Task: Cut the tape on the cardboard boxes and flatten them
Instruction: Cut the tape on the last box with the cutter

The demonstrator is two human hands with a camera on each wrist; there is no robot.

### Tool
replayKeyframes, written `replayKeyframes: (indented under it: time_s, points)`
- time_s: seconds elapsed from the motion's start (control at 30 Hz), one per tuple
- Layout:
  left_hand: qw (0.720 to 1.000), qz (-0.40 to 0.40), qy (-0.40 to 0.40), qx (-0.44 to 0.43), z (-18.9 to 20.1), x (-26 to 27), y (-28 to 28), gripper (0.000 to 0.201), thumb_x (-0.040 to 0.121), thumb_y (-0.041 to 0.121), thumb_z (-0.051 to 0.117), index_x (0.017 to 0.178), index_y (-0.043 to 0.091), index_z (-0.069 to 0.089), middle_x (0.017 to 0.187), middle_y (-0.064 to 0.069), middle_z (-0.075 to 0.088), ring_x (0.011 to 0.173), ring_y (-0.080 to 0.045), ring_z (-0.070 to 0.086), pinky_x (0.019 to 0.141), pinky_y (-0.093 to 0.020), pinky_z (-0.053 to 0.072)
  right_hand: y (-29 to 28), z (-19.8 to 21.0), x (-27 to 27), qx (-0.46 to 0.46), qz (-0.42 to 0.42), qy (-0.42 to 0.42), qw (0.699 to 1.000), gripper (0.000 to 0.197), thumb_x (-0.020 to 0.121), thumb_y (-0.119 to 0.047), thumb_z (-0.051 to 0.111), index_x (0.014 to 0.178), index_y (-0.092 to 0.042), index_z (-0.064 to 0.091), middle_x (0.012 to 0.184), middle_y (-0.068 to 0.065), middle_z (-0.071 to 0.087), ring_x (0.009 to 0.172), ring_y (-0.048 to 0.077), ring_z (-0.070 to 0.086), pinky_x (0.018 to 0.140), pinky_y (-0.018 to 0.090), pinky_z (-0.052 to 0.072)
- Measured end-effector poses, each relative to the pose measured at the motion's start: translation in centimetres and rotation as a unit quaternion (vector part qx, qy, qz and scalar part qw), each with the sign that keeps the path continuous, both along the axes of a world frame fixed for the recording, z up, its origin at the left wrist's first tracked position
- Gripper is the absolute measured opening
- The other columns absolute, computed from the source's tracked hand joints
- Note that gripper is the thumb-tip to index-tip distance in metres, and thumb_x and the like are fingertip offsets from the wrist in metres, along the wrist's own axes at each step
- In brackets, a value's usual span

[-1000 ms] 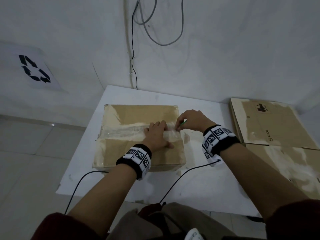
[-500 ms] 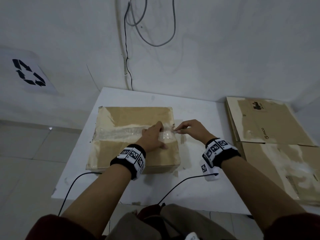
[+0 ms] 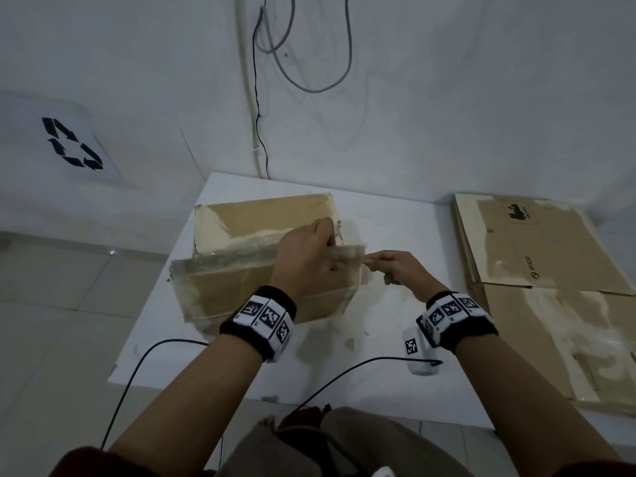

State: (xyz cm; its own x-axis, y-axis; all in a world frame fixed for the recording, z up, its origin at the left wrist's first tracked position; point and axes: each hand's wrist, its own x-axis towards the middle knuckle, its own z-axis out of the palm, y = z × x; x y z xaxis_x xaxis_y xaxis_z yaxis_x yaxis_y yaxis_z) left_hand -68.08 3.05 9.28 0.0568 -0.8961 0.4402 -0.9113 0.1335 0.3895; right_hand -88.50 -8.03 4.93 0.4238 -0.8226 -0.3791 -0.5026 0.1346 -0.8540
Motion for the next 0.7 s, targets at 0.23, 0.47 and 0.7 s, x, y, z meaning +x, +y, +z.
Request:
replayKeyframes:
  time_s: [0.23, 0.47, 0.7]
  points:
    - [0.982, 0.033, -0.123, 0.138, 0.4, -5.1, 5.7, 0.058, 0.074, 0.072, 0.055, 0.103, 0.022, 0.05, 0.084, -0.001, 0.053, 0.073, -0.019, 0.049, 0.057, -0.03, 0.033, 0.2, -0.2, 0.1, 0.011, -0.02, -0.067, 0.998, 0.017, 0.094, -0.024, 0.066, 0.099, -0.009, 0.06, 0.084, 0.012, 0.07, 0.05, 0.018, 0.051, 0.048, 0.024, 0.046]
    - [0.942, 0.079, -0.07, 0.319, -4.7, -6.6, 7.0, 0.047, 0.088, 0.035, 0.055, 0.124, 0.01, 0.04, 0.13, -0.01, 0.032, 0.114, -0.028, 0.034, 0.094, -0.036, 0.03, -0.1, -1.2, 1.3, -0.016, 0.005, -0.023, 1.0, 0.015, 0.099, -0.027, 0.054, 0.095, -0.013, 0.056, 0.096, 0.009, 0.065, 0.053, 0.011, 0.038, 0.05, 0.022, 0.035]
    - [0.939, 0.119, -0.022, 0.321, -4.3, -6.2, 4.6, 0.043, 0.082, 0.038, 0.061, 0.115, 0.014, 0.047, 0.123, -0.009, 0.039, 0.113, -0.029, 0.037, 0.097, -0.047, 0.037, -0.6, -1.3, 1.3, -0.144, 0.052, 0.0, 0.988, 0.015, 0.096, -0.024, 0.061, 0.102, -0.011, 0.064, 0.096, -0.002, 0.064, 0.086, 0.007, 0.056, 0.067, 0.015, 0.039]
